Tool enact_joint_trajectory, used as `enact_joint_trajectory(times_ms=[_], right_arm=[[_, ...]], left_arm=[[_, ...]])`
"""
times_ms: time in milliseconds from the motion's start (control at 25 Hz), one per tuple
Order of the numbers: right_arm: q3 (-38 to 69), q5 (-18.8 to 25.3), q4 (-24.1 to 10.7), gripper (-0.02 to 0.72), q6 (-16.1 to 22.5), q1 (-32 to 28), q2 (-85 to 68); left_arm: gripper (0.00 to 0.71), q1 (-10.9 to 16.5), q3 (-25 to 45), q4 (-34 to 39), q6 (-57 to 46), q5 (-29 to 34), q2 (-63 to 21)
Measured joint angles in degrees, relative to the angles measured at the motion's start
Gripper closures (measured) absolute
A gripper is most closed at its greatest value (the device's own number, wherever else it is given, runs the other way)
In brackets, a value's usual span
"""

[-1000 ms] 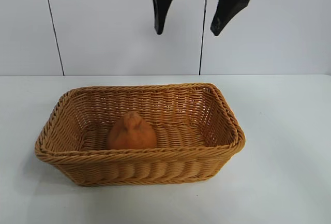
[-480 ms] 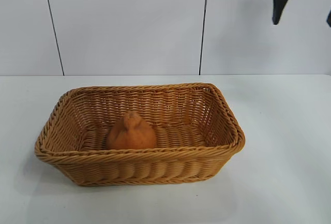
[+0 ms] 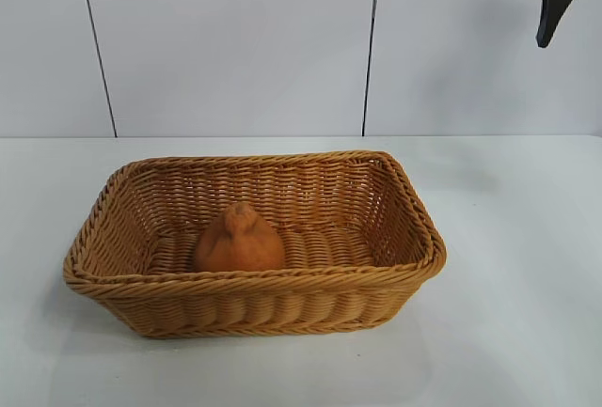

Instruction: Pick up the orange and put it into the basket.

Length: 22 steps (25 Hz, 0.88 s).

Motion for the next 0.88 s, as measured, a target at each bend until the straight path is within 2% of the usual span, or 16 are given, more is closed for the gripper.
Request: enact_joint_trajectory(times_ms=[240,680,880], right_arm=[[19.95,0.21,0.14,0.010,-2.29,0.00,-13.64],[54.05,0.19,0.35,0.010,-2.45,0.00,-46.00],[65.54,-5.35,0.35,0.010,-2.84,0.00,-63.23]], left_arm=[[0.095,0.00,0.00,0.00,0.00,0.00,0.00],[0.095,0.00,0.00,0.00,0.00,0.00,0.00],[0.095,0.00,0.00,0.00,0.00,0.00,0.00]])
